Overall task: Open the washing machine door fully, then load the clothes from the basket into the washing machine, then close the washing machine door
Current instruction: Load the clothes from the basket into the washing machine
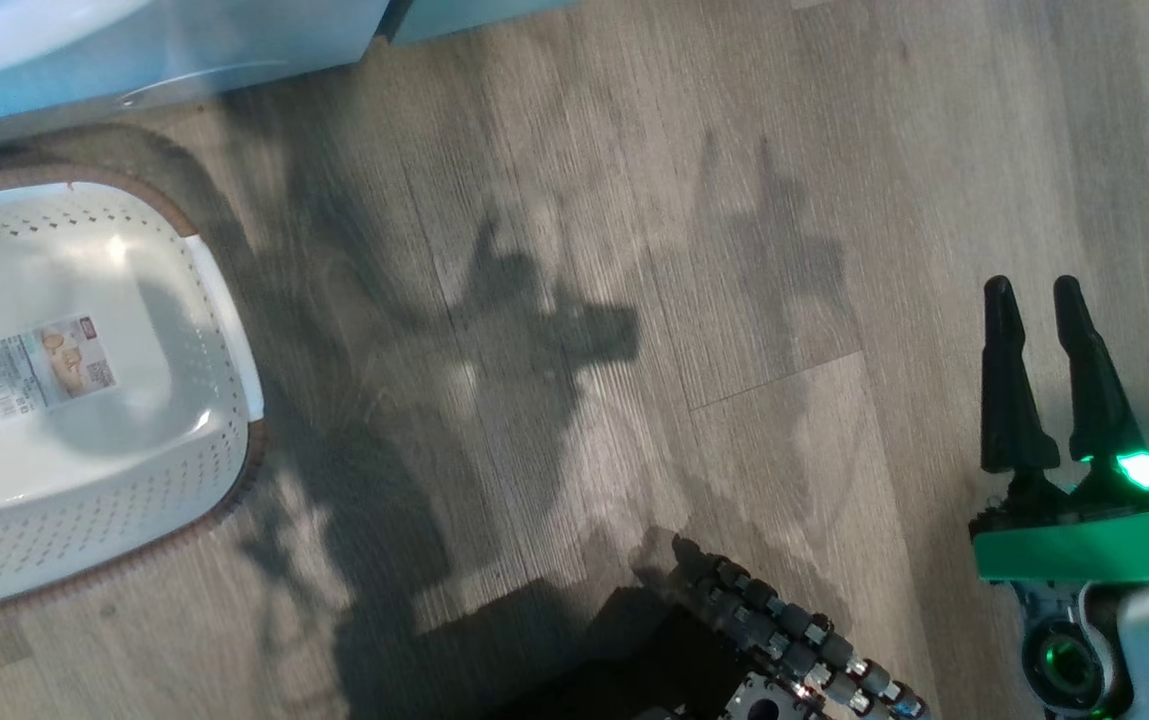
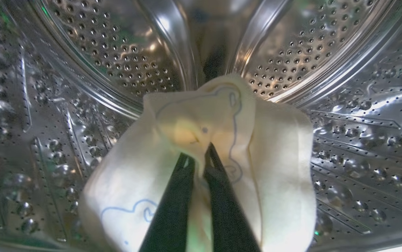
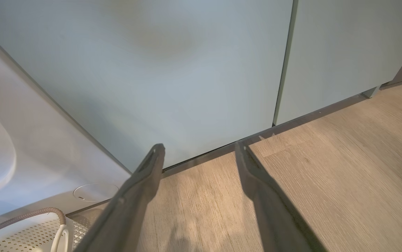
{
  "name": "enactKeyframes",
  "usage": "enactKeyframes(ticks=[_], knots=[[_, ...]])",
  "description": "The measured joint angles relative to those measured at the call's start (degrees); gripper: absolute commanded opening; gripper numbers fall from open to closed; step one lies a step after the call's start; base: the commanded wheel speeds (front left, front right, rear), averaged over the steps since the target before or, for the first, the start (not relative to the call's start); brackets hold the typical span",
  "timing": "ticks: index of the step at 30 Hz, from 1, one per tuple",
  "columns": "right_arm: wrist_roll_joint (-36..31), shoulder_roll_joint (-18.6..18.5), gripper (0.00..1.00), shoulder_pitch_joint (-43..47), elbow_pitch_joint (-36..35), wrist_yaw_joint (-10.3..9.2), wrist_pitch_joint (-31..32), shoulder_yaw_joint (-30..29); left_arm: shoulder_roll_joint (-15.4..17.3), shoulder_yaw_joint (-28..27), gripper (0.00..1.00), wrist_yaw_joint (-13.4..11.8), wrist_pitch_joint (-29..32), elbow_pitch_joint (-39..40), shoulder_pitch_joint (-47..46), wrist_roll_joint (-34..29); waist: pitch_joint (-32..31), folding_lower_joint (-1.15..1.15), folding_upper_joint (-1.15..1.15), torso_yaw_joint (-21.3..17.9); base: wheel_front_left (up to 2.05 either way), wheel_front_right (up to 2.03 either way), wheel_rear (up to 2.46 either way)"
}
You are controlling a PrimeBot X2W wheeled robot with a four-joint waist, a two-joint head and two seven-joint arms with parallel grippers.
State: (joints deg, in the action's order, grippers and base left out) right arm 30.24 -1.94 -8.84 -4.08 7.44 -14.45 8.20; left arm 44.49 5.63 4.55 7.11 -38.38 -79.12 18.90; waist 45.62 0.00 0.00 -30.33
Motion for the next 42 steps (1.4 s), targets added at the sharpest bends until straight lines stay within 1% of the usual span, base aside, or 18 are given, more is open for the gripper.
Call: enactKeyframes(ticks=[1,2,3,4,5,7,9,11,13,16,19,25,27,30,33,38,42], knots=[[0.0,0.0,1.00,-0.1,0.0,0.00,0.0,0.0,-0.2,0.1,0.34,0.0,0.5,0.0,0.0,0.3,0.0,0.00,0.00,0.1,0.00,0.00,0.00],[0.0,0.0,1.00,-0.2,0.0,0.00,0.0,0.0,-0.4,0.1,0.43,0.2,0.7,-0.1,-0.1,0.3,0.1,0.00,0.00,0.2,0.00,0.00,0.00],[0.0,0.0,1.00,-0.3,0.0,0.00,0.0,0.0,-0.5,0.1,0.49,0.2,1.0,-0.1,-0.1,0.4,0.1,0.00,0.00,0.2,0.00,0.00,0.00],[0.0,0.0,1.00,-0.5,0.1,0.00,0.0,0.0,-0.6,0.1,0.78,0.2,1.3,-0.4,-0.3,0.8,0.1,-0.01,0.00,0.3,0.00,0.00,0.00],[0.0,0.0,1.00,-0.7,0.1,0.00,0.0,0.0,-0.7,0.2,0.98,0.2,1.6,-0.7,-0.5,0.9,0.1,-0.01,0.00,0.3,0.00,0.00,0.00],[0.0,0.0,1.00,-1.2,0.1,0.00,0.0,0.0,-0.8,0.2,1.00,0.1,1.6,-1.3,-0.8,1.0,0.0,-0.01,0.00,0.3,0.00,0.00,0.00],[-0.1,0.0,1.00,-1.2,0.3,0.00,0.0,0.0,-0.9,0.1,1.00,-0.5,1.6,-1.7,-1.0,1.3,-0.1,-0.01,0.00,0.3,0.00,0.00,0.00],[-0.1,0.0,1.00,-1.2,0.5,0.00,0.0,0.0,-1.2,0.1,1.00,-0.5,1.4,-2.0,-1.0,1.4,-0.3,-0.01,0.00,0.4,0.00,0.00,0.00],[-0.1,0.0,1.00,-1.2,0.7,0.00,0.0,-0.2,-1.9,0.2,1.00,-0.5,0.8,-2.7,-0.8,1.4,-0.6,-0.01,0.00,0.7,0.00,0.00,0.00],[-0.6,0.0,1.00,-1.2,0.9,0.00,0.0,-1.1,-2.8,1.9,1.00,-0.5,-0.5,-2.9,0.3,1.3,-1.4,-0.01,0.00,1.4,0.00,0.00,0.00],[-1.0,0.0,1.00,-1.2,1.1,0.00,0.0,-1.9,-4.5,2.6,1.00,-0.9,-1.8,-2.8,2.7,1.1,-2.2,-0.01,0.00,2.4,0.00,0.00,0.00],[-3.4,0.0,1.00,-1.0,0.9,0.00,0.0,-3.7,-7.8,3.4,1.00,-4.3,-6.9,-0.8,9.4,0.8,-4.4,-0.01,0.00,5.1,0.00,0.00,0.00],[-3.8,0.0,1.00,-1.0,0.9,0.00,0.0,-4.1,-8.3,3.2,1.00,-4.7,-7.7,-0.1,10.9,1.1,-4.9,-0.01,0.00,5.6,0.00,0.00,0.00],[-5.0,0.0,1.00,-0.9,0.7,0.00,0.0,-5.1,-10.0,2.1,1.00,-5.9,-10.4,3.2,15.9,2.7,-6.2,-0.01,0.00,7.2,0.00,0.00,0.00],[-6.4,0.0,1.00,-0.7,0.5,0.00,0.0,-5.9,-11.7,1.6,1.00,-7.6,-12.4,8.1,22.0,4.1,-7.6,-0.01,0.00,9.0,0.00,0.00,0.00],[-8.8,0.0,1.00,0.6,0.0,0.00,0.0,-6.9,-15.0,1.2,1.00,-11.6,-15.1,20.0,34.4,5.0,-10.2,-0.01,0.00,12.2,0.00,0.00,0.00],[-10.8,0.0,1.00,1.8,0.0,0.00,0.0,-7.8,-16.5,1.2,1.00,-14.7,-15.8,30.3,44.2,5.0,-12.2,-0.01,0.00,14.8,0.00,0.00,0.00]])
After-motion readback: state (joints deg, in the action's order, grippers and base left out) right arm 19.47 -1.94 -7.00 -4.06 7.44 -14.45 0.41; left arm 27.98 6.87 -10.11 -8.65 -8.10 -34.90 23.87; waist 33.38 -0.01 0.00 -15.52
